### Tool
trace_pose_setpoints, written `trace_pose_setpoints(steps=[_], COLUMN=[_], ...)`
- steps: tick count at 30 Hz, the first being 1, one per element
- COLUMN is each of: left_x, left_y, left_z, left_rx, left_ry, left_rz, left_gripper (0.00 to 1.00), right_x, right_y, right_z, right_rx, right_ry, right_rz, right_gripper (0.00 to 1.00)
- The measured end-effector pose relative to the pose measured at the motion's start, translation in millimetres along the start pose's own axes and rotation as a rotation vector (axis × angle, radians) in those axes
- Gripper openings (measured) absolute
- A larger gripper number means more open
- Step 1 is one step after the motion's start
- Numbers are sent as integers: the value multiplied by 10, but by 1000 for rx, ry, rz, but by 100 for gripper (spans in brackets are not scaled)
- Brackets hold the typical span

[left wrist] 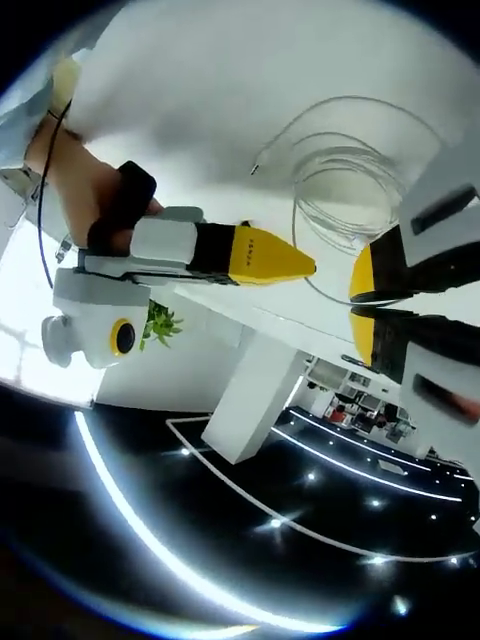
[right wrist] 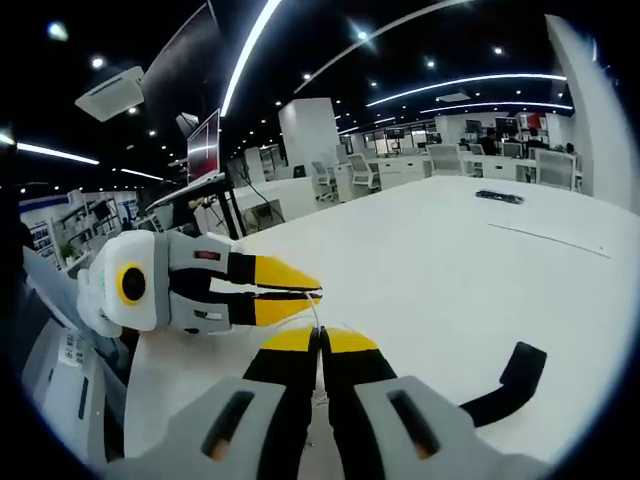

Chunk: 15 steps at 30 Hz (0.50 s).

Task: Peel open the Velcro strap on the desktop, arrange the wired earphones neatly onto it, and close the Velcro strap to secure them.

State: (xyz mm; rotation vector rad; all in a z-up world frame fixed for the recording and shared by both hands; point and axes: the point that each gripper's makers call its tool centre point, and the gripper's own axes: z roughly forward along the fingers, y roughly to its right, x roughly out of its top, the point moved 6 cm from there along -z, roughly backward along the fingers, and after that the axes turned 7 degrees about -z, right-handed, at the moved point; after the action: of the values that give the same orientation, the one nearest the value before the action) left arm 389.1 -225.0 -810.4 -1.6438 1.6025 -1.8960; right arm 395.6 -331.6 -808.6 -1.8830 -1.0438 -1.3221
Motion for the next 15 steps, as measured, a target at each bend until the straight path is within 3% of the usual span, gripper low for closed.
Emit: trace_pose_setpoints(steps=[5, 15], left_x=[8, -59], left_y=[-9, -71], left_z=[-15, -29], left_rx=[4, -14], left_ry=[3, -26], left_rz=[-5, -145], left_gripper=[6, 6], right_x=[5, 176], right_y=[-21, 139], right_z=[7, -151], right_rx=[10, -53], right_ry=[9, 94], right_rz=[-5, -8], right_gripper=[5, 6])
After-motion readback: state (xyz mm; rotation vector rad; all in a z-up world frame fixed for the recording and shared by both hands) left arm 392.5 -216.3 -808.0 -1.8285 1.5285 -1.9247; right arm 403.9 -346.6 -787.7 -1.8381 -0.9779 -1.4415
